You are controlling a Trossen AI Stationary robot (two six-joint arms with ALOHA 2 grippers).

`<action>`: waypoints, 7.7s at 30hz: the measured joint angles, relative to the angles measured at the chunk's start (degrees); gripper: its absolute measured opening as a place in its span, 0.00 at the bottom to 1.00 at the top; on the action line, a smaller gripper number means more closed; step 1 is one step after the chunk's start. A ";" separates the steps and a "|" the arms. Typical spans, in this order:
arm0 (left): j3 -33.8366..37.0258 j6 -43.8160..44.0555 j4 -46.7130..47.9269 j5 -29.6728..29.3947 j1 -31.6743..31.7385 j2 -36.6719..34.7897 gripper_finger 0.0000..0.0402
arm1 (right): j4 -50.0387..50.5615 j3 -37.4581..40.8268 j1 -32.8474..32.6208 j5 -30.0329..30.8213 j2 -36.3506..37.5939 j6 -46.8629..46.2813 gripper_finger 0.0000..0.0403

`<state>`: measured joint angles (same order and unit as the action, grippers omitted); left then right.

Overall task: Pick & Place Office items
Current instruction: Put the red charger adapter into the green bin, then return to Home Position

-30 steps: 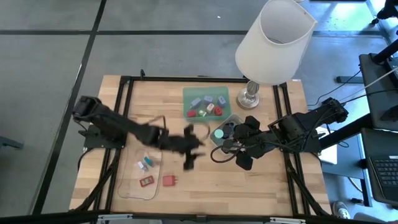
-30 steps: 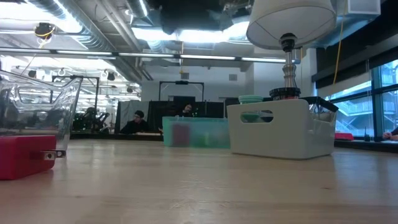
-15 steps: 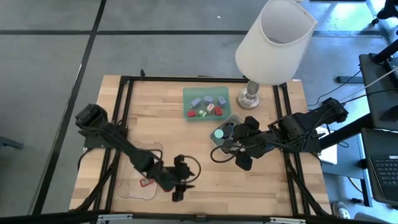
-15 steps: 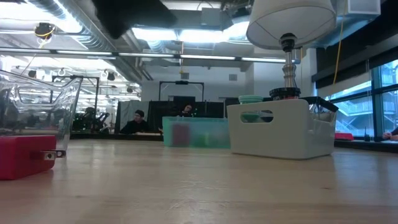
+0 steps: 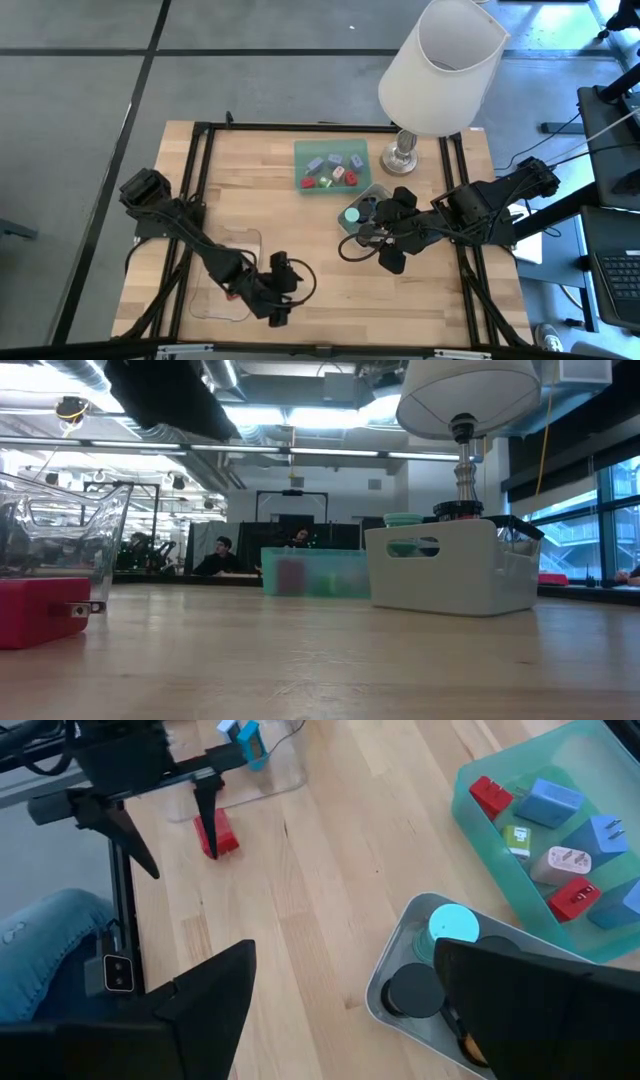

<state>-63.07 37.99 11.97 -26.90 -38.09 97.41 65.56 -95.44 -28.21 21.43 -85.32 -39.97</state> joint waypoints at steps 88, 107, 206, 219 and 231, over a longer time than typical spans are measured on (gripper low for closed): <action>-4.33 -12.34 21.67 23.76 5.23 7.54 0.52 | -0.42 0.00 0.02 -0.01 0.00 0.00 0.77; -25.07 -26.79 44.15 -25.35 17.54 7.33 0.53 | -0.42 0.00 0.00 0.02 0.00 0.00 0.77; -2.78 -23.71 10.65 1.37 37.79 -37.28 0.61 | -2.14 0.02 0.00 0.09 0.02 0.00 0.77; -2.76 -19.99 16.79 3.34 36.50 -45.71 0.62 | -3.67 0.02 0.02 0.11 0.02 2.72 0.77; 13.83 -15.55 7.19 11.83 36.50 -54.85 0.61 | -5.93 1.65 -0.02 4.26 0.13 14.05 0.77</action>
<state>-49.24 22.44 19.16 -15.08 -1.58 42.55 59.63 -93.79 -28.23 25.69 -85.19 -25.91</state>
